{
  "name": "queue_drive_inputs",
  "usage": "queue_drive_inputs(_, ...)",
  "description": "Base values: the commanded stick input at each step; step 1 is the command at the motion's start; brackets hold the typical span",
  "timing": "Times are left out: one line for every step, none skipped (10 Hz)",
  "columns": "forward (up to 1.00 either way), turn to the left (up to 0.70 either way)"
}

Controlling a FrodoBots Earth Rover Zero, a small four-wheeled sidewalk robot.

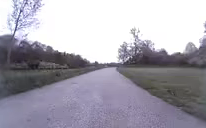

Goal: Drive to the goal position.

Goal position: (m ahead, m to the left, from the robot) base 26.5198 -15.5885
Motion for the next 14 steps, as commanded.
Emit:
queue_drive_inputs(0.70,0.00)
queue_drive_inputs(0.70,0.00)
queue_drive_inputs(0.70,0.00)
queue_drive_inputs(0.70,0.00)
queue_drive_inputs(0.70,0.00)
queue_drive_inputs(0.70,0.00)
queue_drive_inputs(0.70,0.00)
queue_drive_inputs(0.70,0.00)
queue_drive_inputs(0.70,0.00)
queue_drive_inputs(0.70,0.00)
queue_drive_inputs(0.70,0.00)
queue_drive_inputs(0.70,0.00)
queue_drive_inputs(0.70,0.00)
queue_drive_inputs(0.70,0.00)
